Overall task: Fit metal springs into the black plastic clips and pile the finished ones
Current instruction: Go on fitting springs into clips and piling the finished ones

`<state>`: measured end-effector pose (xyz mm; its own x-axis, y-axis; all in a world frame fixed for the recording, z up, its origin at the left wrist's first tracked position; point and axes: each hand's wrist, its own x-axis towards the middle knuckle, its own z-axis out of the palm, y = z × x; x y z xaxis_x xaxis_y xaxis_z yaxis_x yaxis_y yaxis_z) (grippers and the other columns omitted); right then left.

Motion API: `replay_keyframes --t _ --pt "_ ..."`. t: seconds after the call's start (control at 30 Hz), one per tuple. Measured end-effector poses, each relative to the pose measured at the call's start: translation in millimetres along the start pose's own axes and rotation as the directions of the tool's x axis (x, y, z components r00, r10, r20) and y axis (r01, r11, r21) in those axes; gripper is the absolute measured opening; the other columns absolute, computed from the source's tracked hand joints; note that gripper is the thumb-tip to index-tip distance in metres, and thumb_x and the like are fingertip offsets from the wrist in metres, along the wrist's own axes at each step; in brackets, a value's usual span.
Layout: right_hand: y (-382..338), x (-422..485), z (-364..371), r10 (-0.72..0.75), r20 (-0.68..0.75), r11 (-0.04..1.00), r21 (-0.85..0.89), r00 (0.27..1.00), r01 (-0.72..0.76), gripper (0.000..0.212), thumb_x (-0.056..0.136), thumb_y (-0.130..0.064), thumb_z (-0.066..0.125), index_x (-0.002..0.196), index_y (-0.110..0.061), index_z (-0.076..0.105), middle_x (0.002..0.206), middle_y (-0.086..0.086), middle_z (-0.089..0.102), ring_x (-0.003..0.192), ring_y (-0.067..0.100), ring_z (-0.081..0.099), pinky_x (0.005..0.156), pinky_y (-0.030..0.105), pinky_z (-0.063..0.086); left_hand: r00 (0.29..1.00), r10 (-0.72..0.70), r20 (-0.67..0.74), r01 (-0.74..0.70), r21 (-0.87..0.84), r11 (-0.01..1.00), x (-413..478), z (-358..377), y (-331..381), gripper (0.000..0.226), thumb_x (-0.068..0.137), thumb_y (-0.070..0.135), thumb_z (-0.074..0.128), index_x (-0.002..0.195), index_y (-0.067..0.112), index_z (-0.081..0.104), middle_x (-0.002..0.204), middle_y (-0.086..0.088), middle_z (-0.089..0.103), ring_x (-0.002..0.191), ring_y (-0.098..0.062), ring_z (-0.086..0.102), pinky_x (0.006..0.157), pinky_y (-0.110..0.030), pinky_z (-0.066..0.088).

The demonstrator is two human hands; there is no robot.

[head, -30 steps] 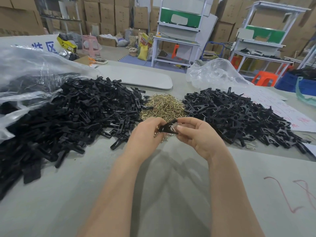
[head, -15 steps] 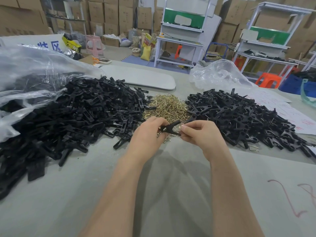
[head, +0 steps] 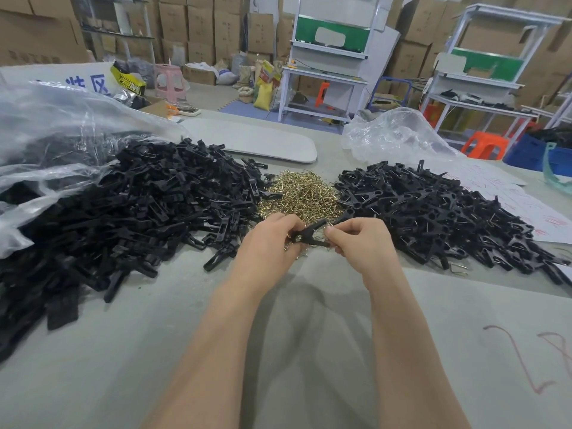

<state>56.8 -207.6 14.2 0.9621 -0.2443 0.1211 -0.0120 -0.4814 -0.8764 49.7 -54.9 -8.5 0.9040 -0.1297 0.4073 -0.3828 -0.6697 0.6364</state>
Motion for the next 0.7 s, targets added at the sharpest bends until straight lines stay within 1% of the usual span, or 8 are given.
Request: replay_keyframes --t 0.1,0.2,0.3,0.37,0.43,0.5,0.57,0.7 --pt "-0.3 -0.4 1.0 -0.024 -0.03 0.999 -0.041 0.999 0.022 0.025 0.079 -0.022 0.071 0.056 -0.026 0.063 0.058 -0.007 0.063 0.072 0.02 0.063 0.072 0.033 0.047 1.0 0.005 0.001 -0.005 -0.008 1.0 0.3 0.7 1.9 0.016 0.083 0.021 0.071 0.097 0.022 0.064 0.091 0.009 0.054 0.083 -0.015 0.055 0.079 -0.038 0.048" --pt "-0.8 -1.0 0.8 -0.027 0.041 0.998 -0.048 0.999 0.029 0.019 0.079 -0.019 0.071 0.061 -0.024 0.066 0.062 -0.002 0.066 0.067 0.017 0.061 0.071 0.032 0.049 1.0 0.022 0.01 -0.022 0.012 1.0 0.3 0.6 1.3 0.014 0.082 0.02 0.071 0.095 0.021 0.065 0.085 0.01 0.051 0.079 -0.015 0.052 0.078 -0.038 0.047" --pt "-0.3 -0.6 -5.3 0.039 0.181 0.984 0.166 0.983 -0.07 0.016 0.08 -0.013 0.073 0.066 -0.014 0.066 0.056 -0.003 0.062 0.053 0.009 0.053 0.059 0.021 0.049 0.999 0.023 0.031 -0.022 -0.022 1.0 0.1 -1.8 -0.3 0.013 0.081 0.021 0.072 0.092 0.022 0.066 0.082 0.01 0.054 0.076 -0.013 0.052 0.077 -0.036 0.047" --pt "1.2 -0.1 -11.0 0.068 0.371 0.886 0.405 0.926 -0.227 0.016 0.077 -0.017 0.074 0.068 -0.012 0.063 0.058 -0.003 0.059 0.052 0.008 0.052 0.052 0.017 0.047 0.999 -0.014 0.053 0.02 -0.131 0.991 0.1 -4.8 -1.4 0.012 0.079 0.024 0.075 0.086 0.027 0.066 0.077 0.01 0.06 0.072 -0.007 0.057 0.073 -0.028 0.048" --pt "3.9 -1.4 -13.3 0.043 0.571 0.735 0.537 0.82 -0.413 0.016 0.071 -0.025 0.071 0.072 -0.012 0.061 0.067 0.002 0.061 0.056 0.01 0.055 0.053 0.019 0.048 0.996 -0.042 0.076 0.059 -0.245 0.968 -0.1 -8.0 -1.1 0.014 0.077 0.025 0.078 0.081 0.03 0.065 0.068 0.011 0.061 0.063 -0.001 0.057 0.064 -0.017 0.044" --pt "7.8 -3.2 -10.3 0.013 0.689 0.659 0.539 0.724 -0.525 0.025 0.072 -0.033 0.065 0.085 -0.011 0.065 0.076 0.005 0.065 0.063 0.014 0.06 0.059 0.023 0.054 0.997 -0.017 0.079 0.04 -0.292 0.956 -0.2 -9.9 0.2 0.016 0.076 0.022 0.078 0.079 0.031 0.065 0.063 0.012 0.059 0.059 0.0 0.054 0.06 -0.014 0.041" --pt "10.9 -4.8 -4.9 -0.004 0.758 0.627 0.51 0.653 -0.588 0.043 0.076 -0.04 0.057 0.104 -0.007 0.061 0.08 0.009 0.069 0.07 0.02 0.067 0.066 0.029 0.059 0.997 0.037 0.069 -0.017 -0.275 0.961 -0.1 -11.2 2.3 0.017 0.076 0.02 0.077 0.079 0.03 0.065 0.067 0.011 0.059 0.064 0.001 0.053 0.065 -0.013 0.04" --pt "9.1 -7.1 2.6 -0.052 0.803 0.653 0.477 0.594 -0.588 0.05 0.079 -0.046 0.046 0.094 -0.005 0.069 0.076 0.013 0.073 0.071 0.021 0.072 0.068 0.028 0.06 0.992 0.122 0.043 -0.107 -0.262 0.959 0.2 -12.3 6.5 0.015 0.075 0.02 0.078 0.082 0.019 0.066 0.08 0.007 0.062 0.077 -0.002 0.053 0.07 -0.007 0.038"
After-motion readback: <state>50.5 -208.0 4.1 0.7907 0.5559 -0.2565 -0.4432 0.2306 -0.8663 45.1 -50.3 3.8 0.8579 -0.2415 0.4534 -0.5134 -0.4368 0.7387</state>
